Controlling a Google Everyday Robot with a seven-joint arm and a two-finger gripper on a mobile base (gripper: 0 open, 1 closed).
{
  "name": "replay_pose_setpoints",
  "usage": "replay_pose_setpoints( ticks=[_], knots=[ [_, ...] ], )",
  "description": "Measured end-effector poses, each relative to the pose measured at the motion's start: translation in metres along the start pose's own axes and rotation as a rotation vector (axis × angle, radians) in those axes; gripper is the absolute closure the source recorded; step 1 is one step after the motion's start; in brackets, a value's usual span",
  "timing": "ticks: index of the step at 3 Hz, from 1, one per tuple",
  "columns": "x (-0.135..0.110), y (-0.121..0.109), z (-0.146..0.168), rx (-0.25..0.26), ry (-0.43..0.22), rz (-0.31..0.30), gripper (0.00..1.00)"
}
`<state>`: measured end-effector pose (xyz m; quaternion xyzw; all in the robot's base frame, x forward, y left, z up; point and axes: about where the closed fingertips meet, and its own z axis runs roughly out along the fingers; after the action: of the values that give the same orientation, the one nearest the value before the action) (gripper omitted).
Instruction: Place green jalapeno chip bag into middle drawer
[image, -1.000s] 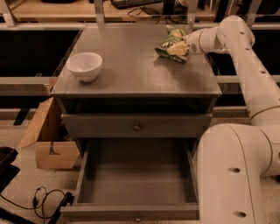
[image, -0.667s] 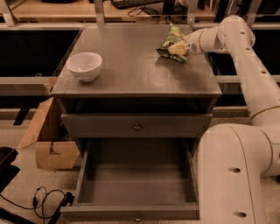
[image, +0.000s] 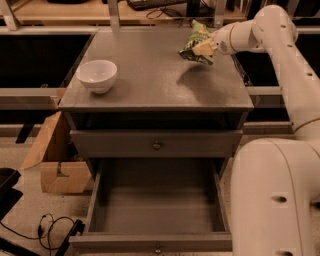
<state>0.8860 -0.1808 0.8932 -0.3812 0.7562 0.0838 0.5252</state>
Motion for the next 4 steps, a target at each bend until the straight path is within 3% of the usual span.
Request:
replay_pose_setpoints(
  ticks=[1,2,3,4],
  knots=[
    [-0.032,0.006,-0.056,0.02,0.039,-0.037,1.0],
    [-0.053,0.019,-0.126,0.056,0.096,-0.01,1.0],
    [-0.051,0.051,-0.197,0.06,0.187,0.032,1.0],
    [-0.009,0.099,-0.243,-0.06,0.277,0.086,1.0]
  ],
)
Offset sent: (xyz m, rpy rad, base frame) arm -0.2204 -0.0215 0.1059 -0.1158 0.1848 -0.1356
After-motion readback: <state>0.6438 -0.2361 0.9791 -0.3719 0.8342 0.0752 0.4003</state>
